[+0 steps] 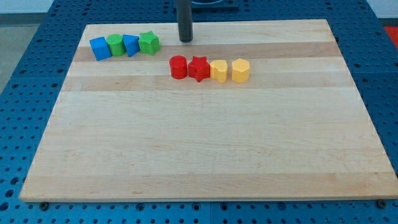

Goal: Move the green star closer to the red circle

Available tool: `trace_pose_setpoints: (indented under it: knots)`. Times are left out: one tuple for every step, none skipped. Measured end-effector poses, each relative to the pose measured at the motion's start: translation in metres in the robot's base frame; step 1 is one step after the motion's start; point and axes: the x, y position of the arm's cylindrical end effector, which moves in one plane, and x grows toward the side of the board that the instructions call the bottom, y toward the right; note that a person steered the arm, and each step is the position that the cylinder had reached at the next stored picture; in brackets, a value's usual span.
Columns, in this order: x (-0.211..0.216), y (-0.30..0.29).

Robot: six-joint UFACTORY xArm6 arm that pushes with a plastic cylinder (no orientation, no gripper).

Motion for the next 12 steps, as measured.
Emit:
trace_pose_setpoints:
  knots:
    - [-0.007, -0.030]
    - [-0.019, -0.074]
    - [-0.019, -0.076]
    - [-0.010, -0.082]
    - [0.018, -0.082]
    - [0.014, -0.086]
    - [0.006, -0.127]
    - [0.014, -0.132]
    - [0.039, -0.129]
    - [0.062, -0.096]
    - [0.060, -0.049]
    - [0.060, -0.036]
